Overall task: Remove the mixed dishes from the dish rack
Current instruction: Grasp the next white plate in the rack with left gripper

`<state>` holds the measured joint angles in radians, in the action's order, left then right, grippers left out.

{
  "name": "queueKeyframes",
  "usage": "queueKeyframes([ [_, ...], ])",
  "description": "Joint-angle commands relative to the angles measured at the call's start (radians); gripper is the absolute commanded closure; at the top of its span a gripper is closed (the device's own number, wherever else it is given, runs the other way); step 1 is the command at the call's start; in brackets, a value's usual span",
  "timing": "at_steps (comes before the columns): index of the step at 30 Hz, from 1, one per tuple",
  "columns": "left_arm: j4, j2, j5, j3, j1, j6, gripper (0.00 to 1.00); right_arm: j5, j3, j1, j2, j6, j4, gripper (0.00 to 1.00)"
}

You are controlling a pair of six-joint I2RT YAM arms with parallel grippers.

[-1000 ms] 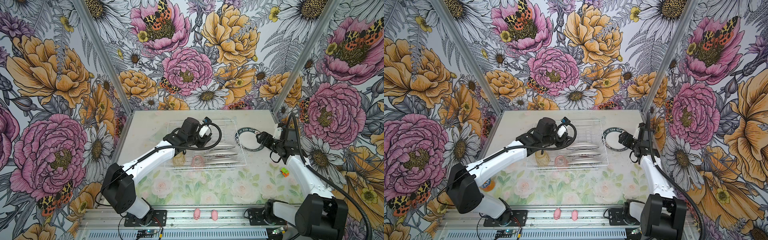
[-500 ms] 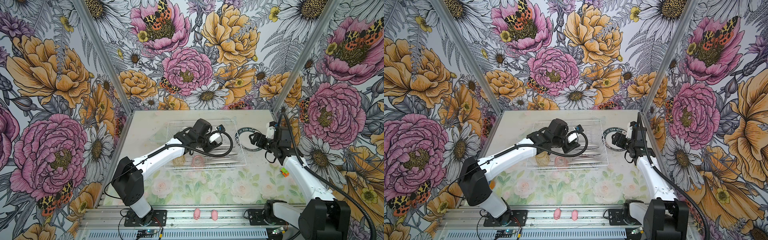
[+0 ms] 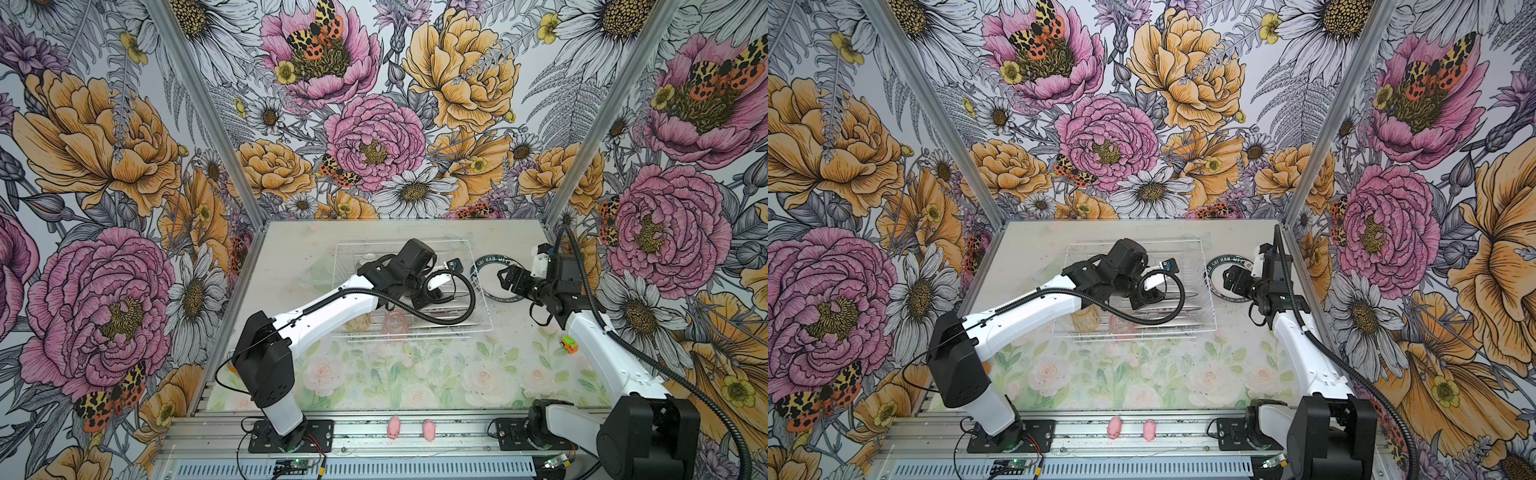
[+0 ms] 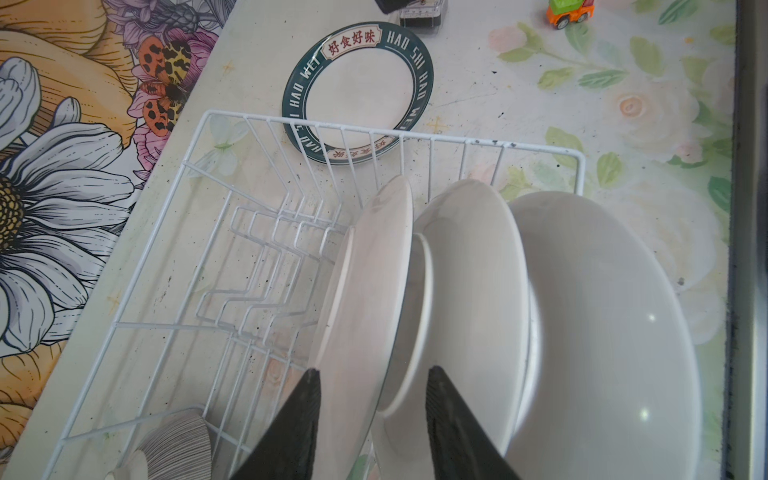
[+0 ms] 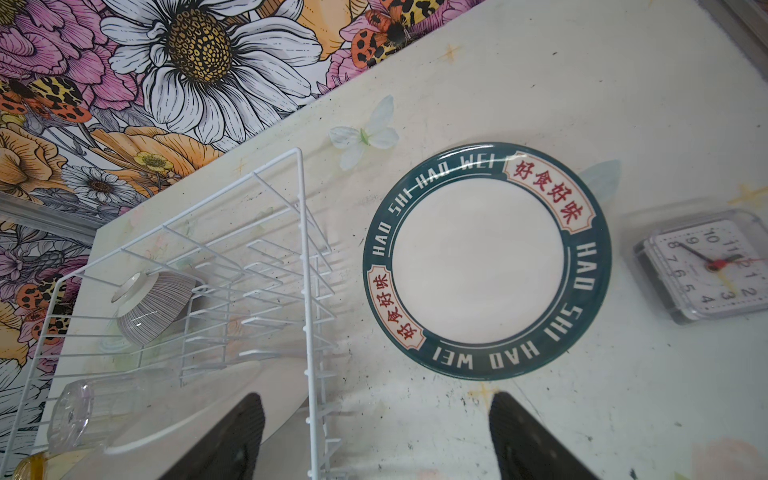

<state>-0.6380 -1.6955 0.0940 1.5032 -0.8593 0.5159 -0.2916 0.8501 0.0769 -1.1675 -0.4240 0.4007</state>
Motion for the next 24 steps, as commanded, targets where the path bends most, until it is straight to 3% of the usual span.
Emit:
queueKeyframes([
  [1, -0.051, -0.033, -0.040, 0.049, -0.010, 0.050, 0.57, 0.008, 0.031, -0.007, 0.010, 0.017, -0.004, 0.13],
  [9, -0.092, -0.111, -0.129, 0.112, -0.020, 0.100, 0.58, 0.006, 0.037, -0.008, 0.007, 0.019, -0.004, 0.13],
  [24, -0.052, -0.216, -0.274, 0.164, -0.017, 0.167, 0.77, 0.010, 0.040, -0.008, -0.021, 0.022, -0.005, 0.13],
])
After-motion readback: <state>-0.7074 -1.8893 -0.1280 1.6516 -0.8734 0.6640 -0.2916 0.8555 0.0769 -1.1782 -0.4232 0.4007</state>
